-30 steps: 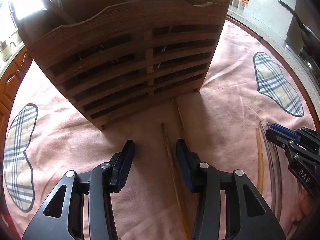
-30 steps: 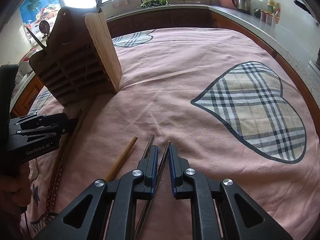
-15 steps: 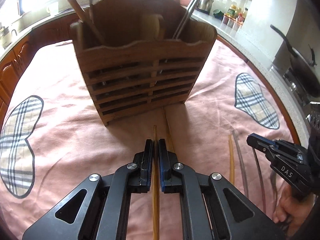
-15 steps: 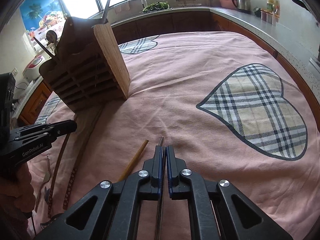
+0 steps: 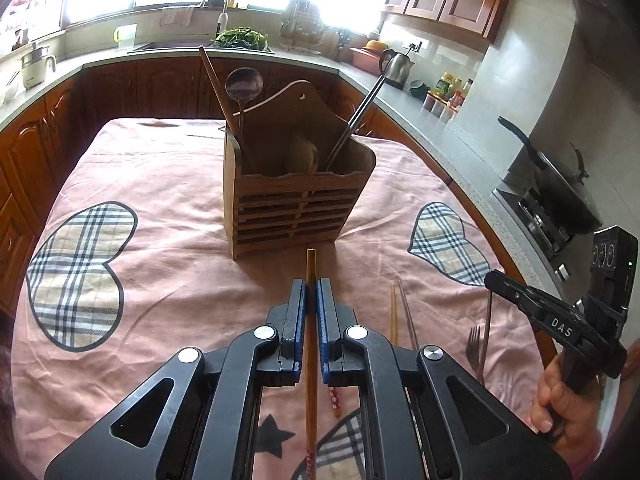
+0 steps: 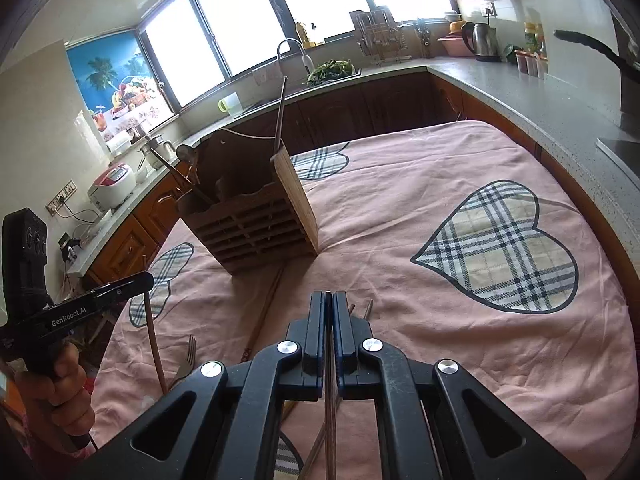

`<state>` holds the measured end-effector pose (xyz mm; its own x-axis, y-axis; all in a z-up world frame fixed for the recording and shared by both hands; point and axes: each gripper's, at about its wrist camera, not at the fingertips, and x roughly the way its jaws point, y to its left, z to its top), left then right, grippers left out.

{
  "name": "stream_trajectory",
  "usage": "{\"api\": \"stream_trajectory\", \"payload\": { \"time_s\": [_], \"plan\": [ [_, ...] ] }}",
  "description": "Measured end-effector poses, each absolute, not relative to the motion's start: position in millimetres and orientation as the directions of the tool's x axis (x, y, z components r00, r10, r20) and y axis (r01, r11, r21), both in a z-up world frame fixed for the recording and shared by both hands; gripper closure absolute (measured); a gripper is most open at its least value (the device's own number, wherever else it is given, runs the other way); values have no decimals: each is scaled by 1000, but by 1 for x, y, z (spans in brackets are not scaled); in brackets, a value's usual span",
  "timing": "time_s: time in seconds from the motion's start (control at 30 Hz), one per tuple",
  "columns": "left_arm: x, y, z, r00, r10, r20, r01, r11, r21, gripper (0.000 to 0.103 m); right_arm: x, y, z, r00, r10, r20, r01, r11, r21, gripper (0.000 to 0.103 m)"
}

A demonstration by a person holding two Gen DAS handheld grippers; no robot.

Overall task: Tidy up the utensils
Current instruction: 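Lift both held chopsticks and carry them over the wooden holder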

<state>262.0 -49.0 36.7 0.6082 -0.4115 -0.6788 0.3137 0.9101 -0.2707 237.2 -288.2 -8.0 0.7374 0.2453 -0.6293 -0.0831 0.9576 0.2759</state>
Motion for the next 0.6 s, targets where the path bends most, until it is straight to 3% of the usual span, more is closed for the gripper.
{"api": "stream_trajectory", "payload": {
  "time_s": [0.6],
  "plan": [
    [229, -23, 78, 699, -431, -570, 312, 902, -300, 98, 207, -293, 45, 831, 240, -502, -101, 952, 288, 99]
  ]
}}
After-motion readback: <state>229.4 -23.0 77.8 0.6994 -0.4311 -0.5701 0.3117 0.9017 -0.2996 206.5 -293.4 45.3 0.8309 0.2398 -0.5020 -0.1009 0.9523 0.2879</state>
